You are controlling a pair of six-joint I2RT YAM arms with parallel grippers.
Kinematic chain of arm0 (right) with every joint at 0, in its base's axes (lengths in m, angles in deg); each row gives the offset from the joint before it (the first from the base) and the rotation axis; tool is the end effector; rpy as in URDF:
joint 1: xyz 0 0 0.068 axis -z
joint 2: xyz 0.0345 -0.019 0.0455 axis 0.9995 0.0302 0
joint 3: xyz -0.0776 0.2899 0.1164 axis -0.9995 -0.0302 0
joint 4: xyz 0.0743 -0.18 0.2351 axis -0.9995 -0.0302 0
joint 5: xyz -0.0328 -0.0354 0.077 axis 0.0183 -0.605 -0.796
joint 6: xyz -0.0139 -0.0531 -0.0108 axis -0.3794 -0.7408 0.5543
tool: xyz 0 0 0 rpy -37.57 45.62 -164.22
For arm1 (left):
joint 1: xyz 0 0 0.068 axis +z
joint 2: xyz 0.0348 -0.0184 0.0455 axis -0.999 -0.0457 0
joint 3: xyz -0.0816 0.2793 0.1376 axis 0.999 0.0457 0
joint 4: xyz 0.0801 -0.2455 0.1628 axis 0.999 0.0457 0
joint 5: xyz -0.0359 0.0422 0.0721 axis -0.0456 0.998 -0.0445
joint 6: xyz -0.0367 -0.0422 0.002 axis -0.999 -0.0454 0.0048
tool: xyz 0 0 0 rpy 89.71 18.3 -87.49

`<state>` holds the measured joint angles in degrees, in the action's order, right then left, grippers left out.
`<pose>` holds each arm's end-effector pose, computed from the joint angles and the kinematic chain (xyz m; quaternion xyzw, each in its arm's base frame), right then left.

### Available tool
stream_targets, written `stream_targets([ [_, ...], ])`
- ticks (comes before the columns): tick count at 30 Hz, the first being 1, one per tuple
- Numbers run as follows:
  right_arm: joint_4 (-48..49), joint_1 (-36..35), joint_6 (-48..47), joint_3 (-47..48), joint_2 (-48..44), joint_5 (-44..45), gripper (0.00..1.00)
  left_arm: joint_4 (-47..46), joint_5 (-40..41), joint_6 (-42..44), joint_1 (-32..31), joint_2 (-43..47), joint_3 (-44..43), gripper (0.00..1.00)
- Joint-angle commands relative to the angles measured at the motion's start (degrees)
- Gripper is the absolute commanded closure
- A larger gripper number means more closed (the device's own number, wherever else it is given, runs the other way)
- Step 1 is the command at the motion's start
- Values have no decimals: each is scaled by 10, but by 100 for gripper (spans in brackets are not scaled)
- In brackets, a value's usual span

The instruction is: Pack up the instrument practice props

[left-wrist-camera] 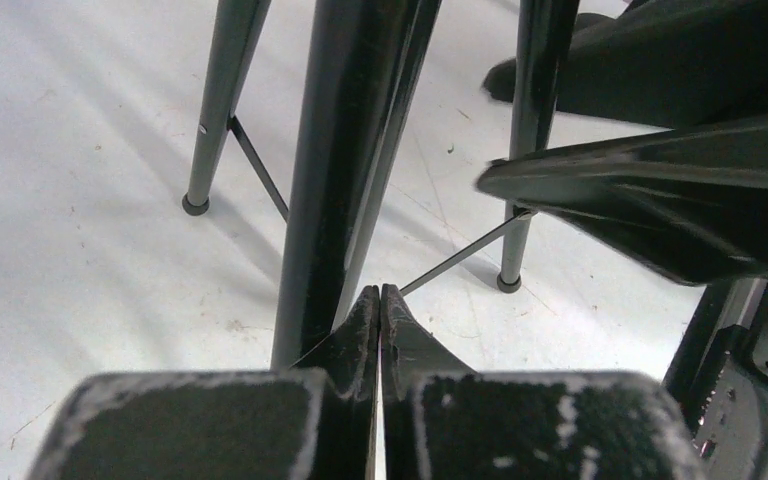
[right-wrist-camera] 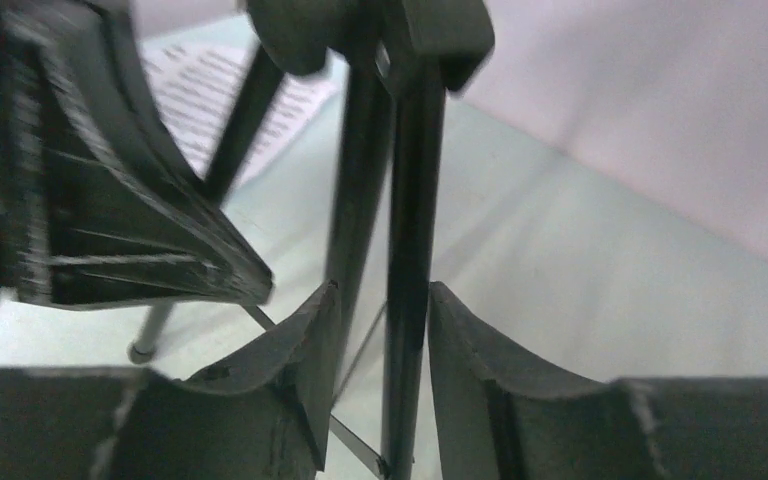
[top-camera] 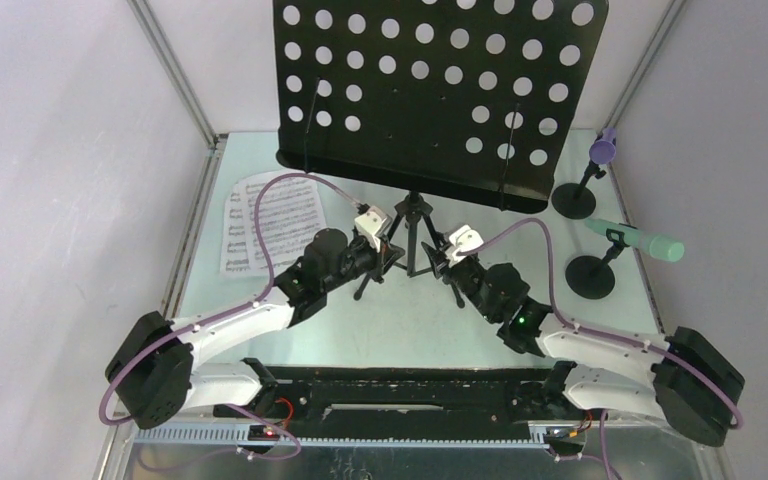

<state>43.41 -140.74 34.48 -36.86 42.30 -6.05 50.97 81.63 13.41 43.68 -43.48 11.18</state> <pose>0.1665 0.1977 0.2644 -0.2824 0.6386 0.1364 0.7028 0.2099 -0.2081 0.2737 0.2847 0.7286 -0.3177 0.5358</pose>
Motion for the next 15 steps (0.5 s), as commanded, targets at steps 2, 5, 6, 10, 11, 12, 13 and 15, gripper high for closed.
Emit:
stream_targets([
  [2, 3, -12, 2, 29, -64, -46, 47, -21, 36, 18, 9, 2, 1, 100],
  [5, -41, -12, -2, 38, -79, -52, 39, -21, 28, 21, 9, -1, 2, 100],
  [6, -49, -11, -2, 39, -80, -52, 38, -20, 25, 22, 10, -2, 2, 100],
  [10, -74, 11, 4, 48, -67, -63, 38, -23, 14, 22, 9, -7, 2, 100],
  [11, -78, 18, 7, 51, -61, -68, 38, -24, 11, 22, 9, -7, 2, 100],
  [12, -78, 26, 11, 53, -56, -74, 38, -24, 9, 22, 9, -8, 2, 100],
  [13, -81, 36, 16, 55, -52, -81, 39, -25, 6, 22, 10, -9, 2, 100],
  [15, -101, 55, 29, 63, -45, -100, 40, -24, 0, 24, 9, -8, 2, 100],
])
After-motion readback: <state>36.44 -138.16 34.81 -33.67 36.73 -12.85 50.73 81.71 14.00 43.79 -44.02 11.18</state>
